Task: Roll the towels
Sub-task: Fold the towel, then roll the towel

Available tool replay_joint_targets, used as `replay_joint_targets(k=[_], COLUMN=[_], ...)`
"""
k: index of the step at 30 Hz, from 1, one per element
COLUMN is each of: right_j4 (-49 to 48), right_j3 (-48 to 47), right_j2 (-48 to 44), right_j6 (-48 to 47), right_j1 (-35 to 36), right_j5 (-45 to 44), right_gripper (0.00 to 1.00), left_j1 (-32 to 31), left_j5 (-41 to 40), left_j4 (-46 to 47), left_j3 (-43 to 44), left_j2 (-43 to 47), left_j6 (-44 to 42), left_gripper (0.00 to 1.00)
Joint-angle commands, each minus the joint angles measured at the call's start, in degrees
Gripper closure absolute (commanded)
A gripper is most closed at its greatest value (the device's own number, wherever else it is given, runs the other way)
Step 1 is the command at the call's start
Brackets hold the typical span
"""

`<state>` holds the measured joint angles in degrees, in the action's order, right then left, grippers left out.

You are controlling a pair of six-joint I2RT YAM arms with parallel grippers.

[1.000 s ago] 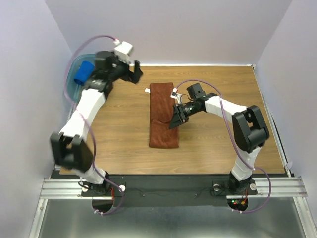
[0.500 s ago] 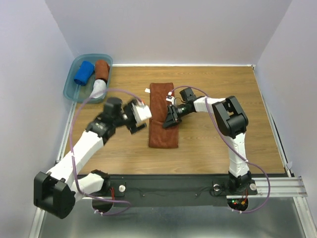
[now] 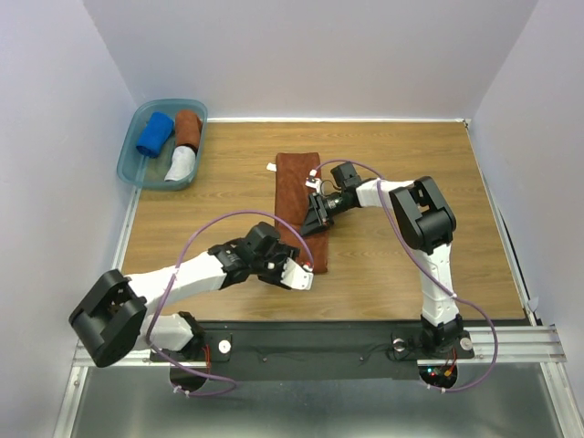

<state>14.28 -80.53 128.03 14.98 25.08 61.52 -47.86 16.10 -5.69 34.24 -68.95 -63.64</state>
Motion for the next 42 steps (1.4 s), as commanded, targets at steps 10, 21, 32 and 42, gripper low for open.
replay_joint_targets(k=[10,21,32,42], right_j4=[-0.8,-0.7,-0.1,2.0], right_j3=[2.7,4.4,10.2,11.8], right_j2=[1.3,0.8,-4.6,-6.9], right_j6=[-2.7,-3.6,-6.4,-9.2], right_j1=[0.4,0.5,1.5,2.4], right_j5=[-6.1,-6.5,-5.9,-5.9], right_gripper=[0.68,0.68,0.68,0.68], left_j1=[-4.1,-4.3,-4.4,-4.0], left_j5=[0.8,-0.1,7.7,12.9], left_j4=[4.6,7.2,-5.8,-12.9], left_j3=[-2.0,-1.9,4.3,12.3], left_j2=[-5.6,-10.0,-7.1,-8.0], left_j6=[-4.4,-4.2,2.2,8.9], left_gripper=[0.41,0.62,1.00,1.00])
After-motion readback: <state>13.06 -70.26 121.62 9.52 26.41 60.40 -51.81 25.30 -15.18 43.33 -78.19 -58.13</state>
